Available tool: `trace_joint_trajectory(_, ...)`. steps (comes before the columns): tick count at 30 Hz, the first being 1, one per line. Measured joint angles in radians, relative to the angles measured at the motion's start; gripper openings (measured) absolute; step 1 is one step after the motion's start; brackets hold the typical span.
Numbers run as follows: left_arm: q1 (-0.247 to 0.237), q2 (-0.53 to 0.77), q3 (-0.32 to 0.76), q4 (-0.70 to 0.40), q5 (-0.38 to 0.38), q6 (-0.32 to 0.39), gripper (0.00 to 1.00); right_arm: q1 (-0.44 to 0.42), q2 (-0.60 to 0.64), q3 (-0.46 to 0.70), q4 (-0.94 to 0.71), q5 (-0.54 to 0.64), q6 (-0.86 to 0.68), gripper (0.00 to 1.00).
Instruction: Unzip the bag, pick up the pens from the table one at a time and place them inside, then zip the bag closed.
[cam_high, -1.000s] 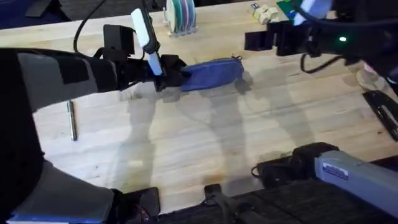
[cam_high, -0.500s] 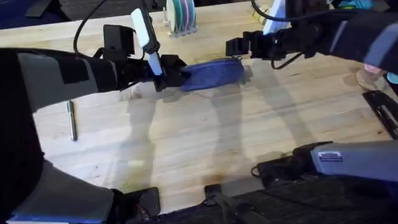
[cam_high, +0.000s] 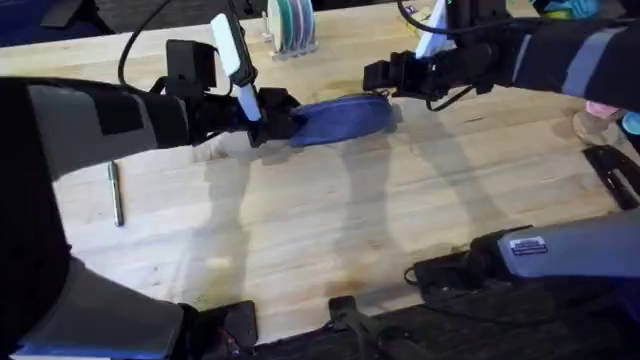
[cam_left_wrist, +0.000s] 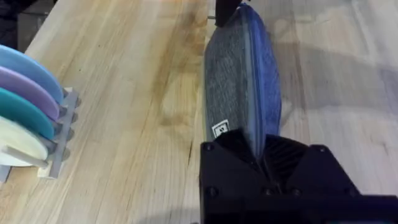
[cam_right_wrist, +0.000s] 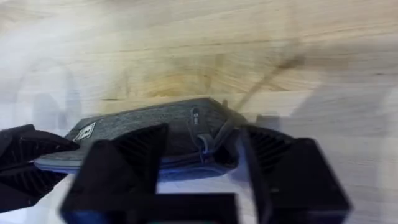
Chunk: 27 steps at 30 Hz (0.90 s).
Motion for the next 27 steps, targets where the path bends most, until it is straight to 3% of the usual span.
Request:
trace_joint_trajectory(8, 0.000, 0.000, 0.000, 0.000, 0.000, 0.000, 0.043, -0.001, 0.000, 0.000, -0.029, 0.005, 0.005, 0.091)
trace_joint_trajectory(9, 0.000, 0.000, 0.000, 0.000, 0.000, 0.000, 0.043, -0.003, 0.000, 0.000, -0.029, 0.009, 0.005, 0.050)
trace_joint_trajectory(27, 0.001, 0.000, 0.000, 0.000, -0.001, 0.000, 0.043, 0.014, -0.064, 0.023, -0.039, 0.004, 0.004, 0.033)
